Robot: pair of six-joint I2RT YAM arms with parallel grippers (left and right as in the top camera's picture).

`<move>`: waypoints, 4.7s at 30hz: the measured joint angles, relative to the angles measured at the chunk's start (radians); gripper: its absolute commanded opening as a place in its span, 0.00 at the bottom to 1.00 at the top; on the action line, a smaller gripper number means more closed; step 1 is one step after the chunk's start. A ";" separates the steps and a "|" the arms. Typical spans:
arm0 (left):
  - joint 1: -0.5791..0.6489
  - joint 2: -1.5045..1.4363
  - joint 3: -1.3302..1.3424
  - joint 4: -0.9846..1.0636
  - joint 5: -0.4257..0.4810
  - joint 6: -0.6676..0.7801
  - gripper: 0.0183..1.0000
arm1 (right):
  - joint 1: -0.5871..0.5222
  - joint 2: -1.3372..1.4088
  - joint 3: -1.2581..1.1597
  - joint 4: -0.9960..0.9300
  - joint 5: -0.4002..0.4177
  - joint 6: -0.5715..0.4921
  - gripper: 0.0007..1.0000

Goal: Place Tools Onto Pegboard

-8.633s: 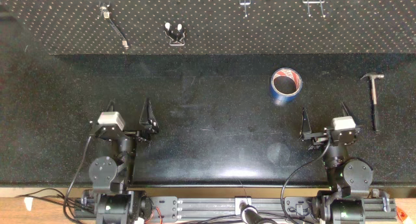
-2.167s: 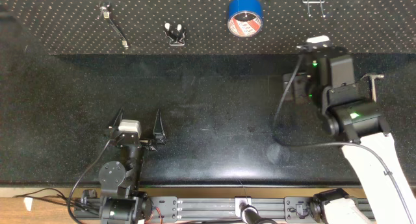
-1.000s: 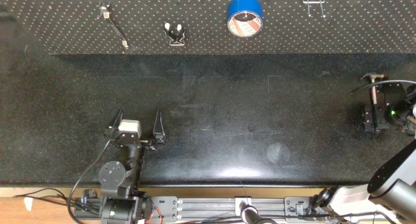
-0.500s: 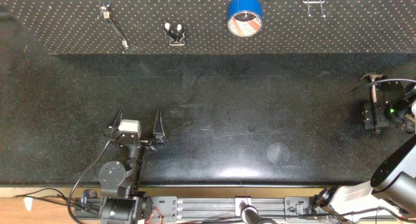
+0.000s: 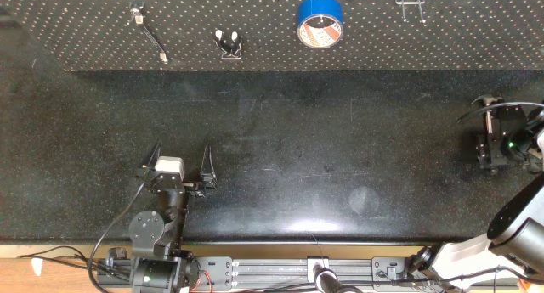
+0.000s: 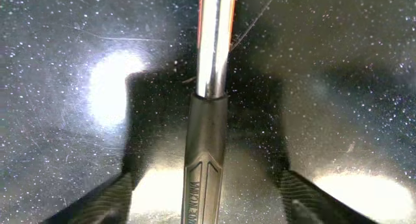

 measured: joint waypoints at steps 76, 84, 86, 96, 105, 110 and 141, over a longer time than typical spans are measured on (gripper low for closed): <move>0.000 0.000 0.000 0.000 0.000 0.000 1.00 | 0.497 -0.418 -0.009 0.288 -0.434 0.409 0.07; 0.000 0.000 0.000 0.000 0.000 0.000 1.00 | 0.497 -0.327 -0.009 0.312 -0.435 0.409 0.07; 0.000 0.000 0.000 0.000 0.000 0.000 1.00 | 0.497 -0.309 -0.009 0.328 -0.435 0.408 0.08; 0.000 0.000 0.000 0.000 0.000 0.000 1.00 | 0.498 -0.275 -0.009 0.340 -0.437 0.409 0.92; 0.000 0.000 0.000 0.000 0.000 0.000 1.00 | 0.498 -0.530 -0.024 0.267 -0.349 0.405 0.93; 0.000 0.000 0.000 0.000 0.000 0.000 1.00 | 0.498 -0.741 -0.251 0.460 -0.298 0.438 0.93; 0.000 -0.002 0.000 0.000 0.000 0.000 1.00 | 0.707 -1.748 -1.061 0.735 -0.013 0.786 0.93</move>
